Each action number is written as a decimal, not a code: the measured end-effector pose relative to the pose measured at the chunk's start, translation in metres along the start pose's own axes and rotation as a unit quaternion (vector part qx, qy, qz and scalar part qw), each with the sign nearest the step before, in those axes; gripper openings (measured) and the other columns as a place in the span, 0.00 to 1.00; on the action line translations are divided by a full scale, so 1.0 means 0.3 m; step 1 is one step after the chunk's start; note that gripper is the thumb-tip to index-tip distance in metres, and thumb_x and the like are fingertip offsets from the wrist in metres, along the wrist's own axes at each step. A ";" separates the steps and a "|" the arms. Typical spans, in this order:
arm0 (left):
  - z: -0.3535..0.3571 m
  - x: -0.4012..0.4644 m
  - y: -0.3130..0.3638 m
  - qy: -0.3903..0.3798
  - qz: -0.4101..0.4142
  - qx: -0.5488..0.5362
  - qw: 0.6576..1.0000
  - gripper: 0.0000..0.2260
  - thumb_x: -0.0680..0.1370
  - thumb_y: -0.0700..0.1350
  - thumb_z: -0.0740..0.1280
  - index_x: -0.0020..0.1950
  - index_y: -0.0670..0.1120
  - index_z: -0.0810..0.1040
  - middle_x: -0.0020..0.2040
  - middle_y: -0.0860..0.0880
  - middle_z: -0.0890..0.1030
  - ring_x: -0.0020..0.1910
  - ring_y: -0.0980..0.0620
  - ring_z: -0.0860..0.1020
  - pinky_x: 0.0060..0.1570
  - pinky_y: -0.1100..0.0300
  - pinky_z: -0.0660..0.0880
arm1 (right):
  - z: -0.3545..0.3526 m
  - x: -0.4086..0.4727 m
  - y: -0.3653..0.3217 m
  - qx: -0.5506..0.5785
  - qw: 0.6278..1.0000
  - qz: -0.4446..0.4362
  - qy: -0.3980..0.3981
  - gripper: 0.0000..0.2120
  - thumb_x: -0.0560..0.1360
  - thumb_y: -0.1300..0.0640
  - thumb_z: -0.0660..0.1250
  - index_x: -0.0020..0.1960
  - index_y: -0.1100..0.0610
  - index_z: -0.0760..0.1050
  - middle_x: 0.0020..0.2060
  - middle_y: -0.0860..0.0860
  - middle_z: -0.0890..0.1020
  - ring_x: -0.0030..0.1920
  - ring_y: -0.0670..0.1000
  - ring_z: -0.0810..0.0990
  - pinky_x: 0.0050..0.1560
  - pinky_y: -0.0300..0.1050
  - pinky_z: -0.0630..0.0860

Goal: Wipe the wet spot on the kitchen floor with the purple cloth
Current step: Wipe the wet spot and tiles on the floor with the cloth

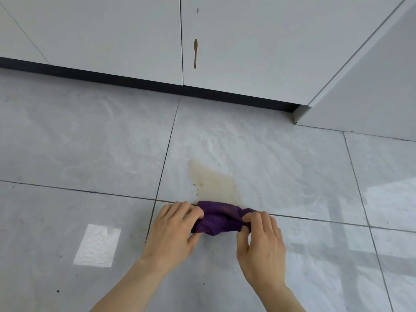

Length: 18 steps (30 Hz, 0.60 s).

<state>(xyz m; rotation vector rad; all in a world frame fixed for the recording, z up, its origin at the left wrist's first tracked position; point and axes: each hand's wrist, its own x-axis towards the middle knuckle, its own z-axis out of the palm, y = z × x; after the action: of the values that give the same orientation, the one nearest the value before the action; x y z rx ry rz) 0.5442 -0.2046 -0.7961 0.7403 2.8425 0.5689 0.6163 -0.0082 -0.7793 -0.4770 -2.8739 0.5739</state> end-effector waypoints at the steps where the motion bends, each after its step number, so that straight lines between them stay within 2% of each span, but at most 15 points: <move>1: 0.010 0.003 -0.001 -0.006 0.000 -0.006 1.000 0.17 0.68 0.50 0.77 0.53 0.56 0.75 0.48 0.58 0.77 0.47 0.53 0.77 0.49 0.61 0.73 | 0.008 -0.001 -0.008 0.005 1.000 -0.004 -0.002 0.05 0.76 0.55 0.62 0.52 0.52 0.74 0.46 0.46 0.77 0.48 0.53 0.76 0.47 0.50 0.75; 4: 0.031 0.006 0.002 -0.036 0.021 -0.019 0.999 0.20 0.66 0.48 0.77 0.54 0.56 0.74 0.50 0.58 0.77 0.48 0.53 0.77 0.49 0.61 0.75 | 0.046 0.006 -0.049 0.014 1.000 -0.003 -0.024 0.15 0.79 0.45 0.60 0.57 0.53 0.75 0.55 0.47 0.77 0.57 0.54 0.77 0.56 0.51 0.74; 7: 0.026 0.001 -0.003 -0.061 0.030 -0.060 0.996 0.19 0.68 0.51 0.73 0.57 0.58 0.73 0.52 0.61 0.76 0.52 0.56 0.75 0.56 0.63 0.72 | 0.106 0.010 -0.088 -0.012 0.998 0.021 -0.059 0.27 0.80 0.35 0.57 0.66 0.55 0.72 0.65 0.51 0.76 0.71 0.56 0.72 0.70 0.56 0.71; 9: 0.016 -0.004 -0.030 -0.043 0.012 -0.114 0.992 0.18 0.69 0.51 0.68 0.58 0.57 0.72 0.55 0.62 0.76 0.55 0.57 0.74 0.61 0.63 0.69 | 0.149 0.005 -0.107 -0.031 0.996 0.037 -0.078 0.36 0.79 0.30 0.54 0.71 0.58 0.70 0.71 0.55 0.74 0.77 0.58 0.67 0.75 0.59 0.66; 11: 0.013 0.003 -0.082 0.010 -0.020 -0.129 0.991 0.19 0.71 0.50 0.65 0.62 0.54 0.73 0.61 0.58 0.77 0.61 0.53 0.75 0.65 0.60 0.66 | 0.191 -0.004 -0.126 -0.048 0.993 0.054 -0.098 0.43 0.78 0.26 0.51 0.75 0.60 0.67 0.75 0.58 0.70 0.80 0.59 0.61 0.78 0.61 0.61; 14: 0.016 0.052 -0.172 0.078 -0.080 -0.030 0.993 0.23 0.79 0.54 0.59 0.73 0.49 0.71 0.74 0.50 0.73 0.74 0.46 0.70 0.77 0.53 0.58 | 0.226 -0.022 -0.149 -0.055 0.990 0.073 -0.110 0.53 0.74 0.21 0.49 0.80 0.63 0.57 0.81 0.61 0.60 0.83 0.60 0.51 0.80 0.65 0.55; 16: 0.033 0.099 -0.215 0.065 -0.111 0.032 0.991 0.29 0.82 0.59 0.53 0.81 0.47 0.62 0.82 0.47 0.63 0.82 0.45 0.61 0.81 0.45 0.53 | 0.244 -0.026 -0.158 -0.062 0.989 0.073 -0.116 0.57 0.71 0.19 0.51 0.81 0.63 0.53 0.82 0.61 0.56 0.83 0.60 0.47 0.80 0.67 0.52; 18: 0.067 0.144 -0.247 0.037 -0.132 0.065 0.988 0.32 0.83 0.62 0.48 0.84 0.47 0.54 0.84 0.46 0.57 0.84 0.45 0.54 0.82 0.42 0.51 | 0.263 -0.027 -0.156 -0.073 0.988 0.069 -0.115 0.57 0.70 0.19 0.53 0.82 0.62 0.52 0.82 0.61 0.54 0.83 0.61 0.46 0.79 0.69 0.51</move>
<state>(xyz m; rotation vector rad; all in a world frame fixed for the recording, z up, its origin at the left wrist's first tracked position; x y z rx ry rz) 0.4789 -0.2365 -0.8458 0.3573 3.0003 0.3809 0.5928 -0.0791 -0.8333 -0.6796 -3.1360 0.4684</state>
